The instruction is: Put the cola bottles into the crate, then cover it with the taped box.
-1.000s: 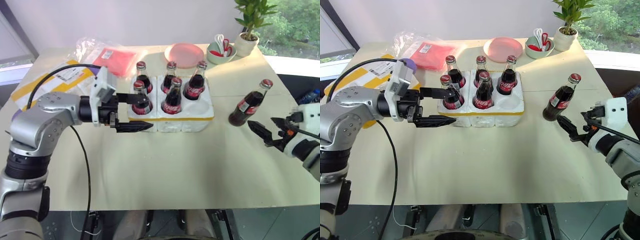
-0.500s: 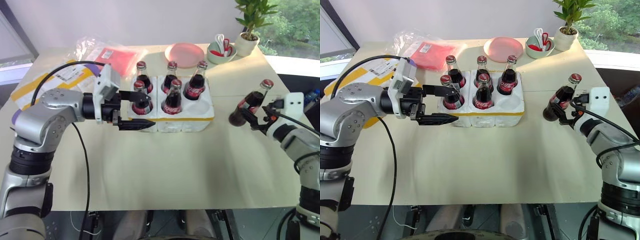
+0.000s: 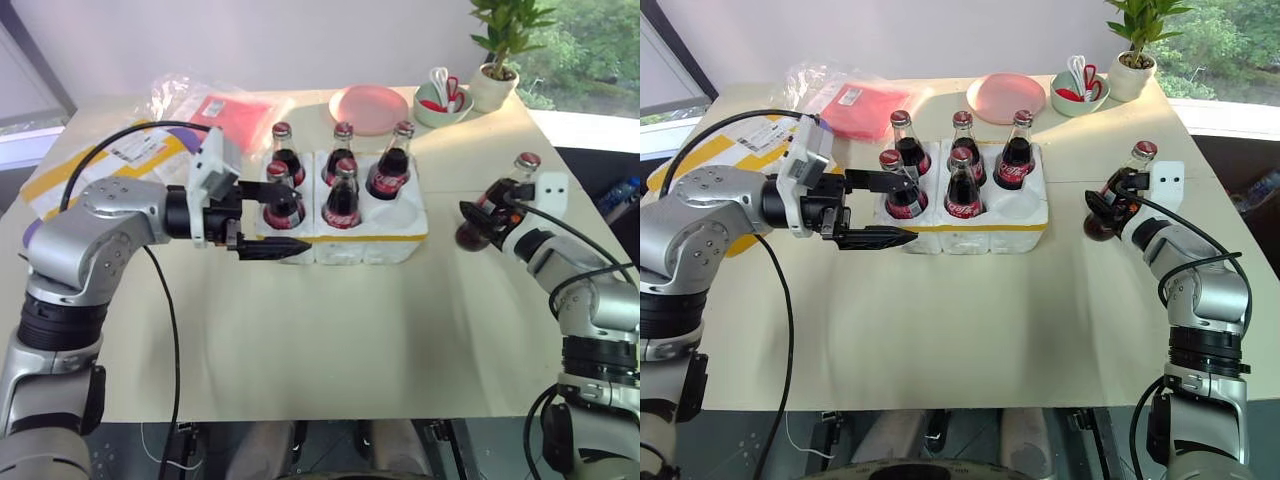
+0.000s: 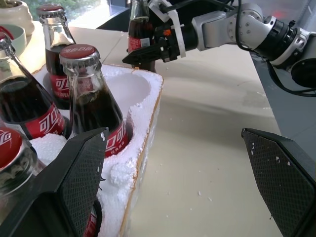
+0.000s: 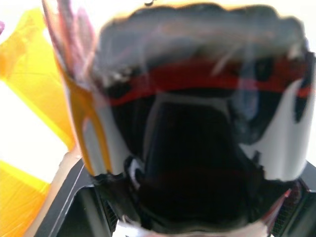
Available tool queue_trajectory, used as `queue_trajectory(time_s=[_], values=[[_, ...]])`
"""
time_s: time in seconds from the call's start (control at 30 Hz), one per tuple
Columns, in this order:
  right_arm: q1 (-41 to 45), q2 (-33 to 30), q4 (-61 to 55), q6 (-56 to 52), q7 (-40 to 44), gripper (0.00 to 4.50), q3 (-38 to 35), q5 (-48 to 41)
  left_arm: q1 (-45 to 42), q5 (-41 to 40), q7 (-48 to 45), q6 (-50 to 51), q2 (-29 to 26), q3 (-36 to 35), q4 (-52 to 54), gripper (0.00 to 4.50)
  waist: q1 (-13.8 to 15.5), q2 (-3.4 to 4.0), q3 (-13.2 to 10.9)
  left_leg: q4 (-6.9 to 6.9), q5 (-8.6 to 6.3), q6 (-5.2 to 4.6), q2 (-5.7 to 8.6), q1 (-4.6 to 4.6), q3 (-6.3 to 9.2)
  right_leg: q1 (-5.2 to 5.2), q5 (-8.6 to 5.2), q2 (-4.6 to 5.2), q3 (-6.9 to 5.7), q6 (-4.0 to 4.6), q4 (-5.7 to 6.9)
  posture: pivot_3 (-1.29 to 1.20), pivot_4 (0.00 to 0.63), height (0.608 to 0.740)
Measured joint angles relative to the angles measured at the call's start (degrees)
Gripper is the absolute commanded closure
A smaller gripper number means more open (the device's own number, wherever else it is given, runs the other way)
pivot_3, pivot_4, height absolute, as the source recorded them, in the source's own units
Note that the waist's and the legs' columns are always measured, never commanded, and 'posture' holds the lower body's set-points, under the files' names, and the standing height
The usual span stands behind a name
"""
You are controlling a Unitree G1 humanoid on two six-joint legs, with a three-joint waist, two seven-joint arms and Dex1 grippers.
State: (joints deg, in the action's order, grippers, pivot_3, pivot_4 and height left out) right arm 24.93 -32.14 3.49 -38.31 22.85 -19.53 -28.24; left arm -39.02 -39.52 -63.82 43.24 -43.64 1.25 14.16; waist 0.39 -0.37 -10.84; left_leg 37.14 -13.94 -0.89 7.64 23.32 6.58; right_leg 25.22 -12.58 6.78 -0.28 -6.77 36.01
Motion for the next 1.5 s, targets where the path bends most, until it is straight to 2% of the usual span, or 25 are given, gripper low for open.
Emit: queue_trajectory(time_s=[0.23,0.4,0.57,0.8,0.97,1.07,1.13,1.2,1.27,1.4,1.5], values=[[4.72,1.96,-11.30,-3.54,2.14,1.62,-6.45,-16.50,0.36,-0.02,0.26,0.02,0.08,-0.03,0.66,0.00,-0.46,0.11,-0.06,-0.02,0.00,0.01,-0.03,0.03,-0.02,0.09,0.02,-0.01,0.03,0.02,0.05,0.00,0.150,0.740],[7.03,2.66,-18.57,-6.82,2.93,1.62,-2.79,-22.82,0.34,0.01,0.25,0.00,0.27,-0.02,0.64,0.00,-0.94,0.08,-0.05,0.00,-0.01,0.00,-0.04,0.03,-0.01,0.05,0.02,0.00,0.03,0.02,0.03,0.00,0.150,0.740],[6.23,3.19,-19.28,-7.26,4.95,1.62,5.26,-20.84,0.33,0.03,0.26,-0.02,0.51,-0.03,0.61,0.00,-0.91,0.08,-0.05,-0.01,0.00,0.00,-0.03,0.04,-0.01,0.08,0.02,-0.01,0.02,0.02,0.05,0.00,0.150,0.740],[5.66,0.90,-14.07,-2.10,10.13,1.62,11.56,-11.89,0.56,-0.04,0.53,0.11,0.27,-0.62,0.96,0.00,-0.99,0.06,-0.06,0.01,0.00,0.00,-0.01,0.04,-0.06,0.08,0.03,0.00,0.02,0.02,0.05,0.00,0.150,0.740],[5.92,0.25,-9.23,3.29,12.21,1.62,19.07,-2.23,1.14,-0.71,1.51,0.21,0.13,-1.45,2.07,0.00,-0.98,0.06,-0.06,0.02,0.08,0.14,-0.01,0.04,-0.06,0.08,0.03,0.00,0.02,0.02,0.05,0.00,0.150,0.740],[7.12,1.07,-7.34,4.99,12.55,1.62,20.14,-0.06,1.70,-0.97,2.00,0.26,0.00,-1.83,2.28,0.00,-1.05,-0.07,0.02,0.04,0.05,0.09,-0.02,0.00,-0.06,0.02,0.06,-0.01,0.03,0.05,0.04,0.00,0.150,0.740],[7.90,1.68,-6.00,6.03,12.66,0.58,20.99,1.27,1.72,-1.05,2.33,0.28,-0.01,-2.00,2.46,0.00,-1.29,-0.10,0.03,0.06,0.03,0.05,-0.04,-0.18,-0.07,-0.13,0.11,-0.04,0.03,0.12,0.03,0.00,0.150,0.740],[8.66,1.96,-4.57,5.99,12.24,0.05,20.98,2.30,1.82,-1.09,2.65,0.28,-0.10,-2.04,3.00,0.00,-1.31,-0.11,0.03,0.05,0.03,0.06,-0.08,-0.48,-0.07,-0.44,0.10,-0.07,0.03,0.13,0.00,0.00,0.150,0.740],[8.94,2.11,-4.25,4.87,12.13,0.05,20.81,2.29,2.63,-1.11,2.82,0.29,-0.91,-2.27,3.81,0.00,-1.15,-0.11,0.03,-0.05,0.01,0.06,-0.16,-0.87,-0.07,-0.81,0.08,-0.07,0.03,0.13,-0.07,0.00,0.150,0.740],[8.39,1.58,-6.44,2.33,12.82,0.05,19.65,1.27,5.32,-1.54,3.98,1.14,-2.79,-4.47,5.14,0.00,-1.11,-0.10,0.02,-0.11,0.00,0.04,-0.18,-0.82,-0.07,-0.73,0.08,-0.08,0.04,0.13,-0.08,0.00,0.150,0.740],[6.42,-0.99,-10.54,-2.70,14.60,0.05,15.64,-3.80,9.28,-2.00,5.40,1.73,-5.28,-7.69,6.93,0.00,-0.92,-0.08,-0.03,-0.16,-0.05,-0.02,-0.17,-0.65,-0.06,-0.56,0.08,-0.08,0.06,0.13,-0.06,0.00,0.150,0.740]])
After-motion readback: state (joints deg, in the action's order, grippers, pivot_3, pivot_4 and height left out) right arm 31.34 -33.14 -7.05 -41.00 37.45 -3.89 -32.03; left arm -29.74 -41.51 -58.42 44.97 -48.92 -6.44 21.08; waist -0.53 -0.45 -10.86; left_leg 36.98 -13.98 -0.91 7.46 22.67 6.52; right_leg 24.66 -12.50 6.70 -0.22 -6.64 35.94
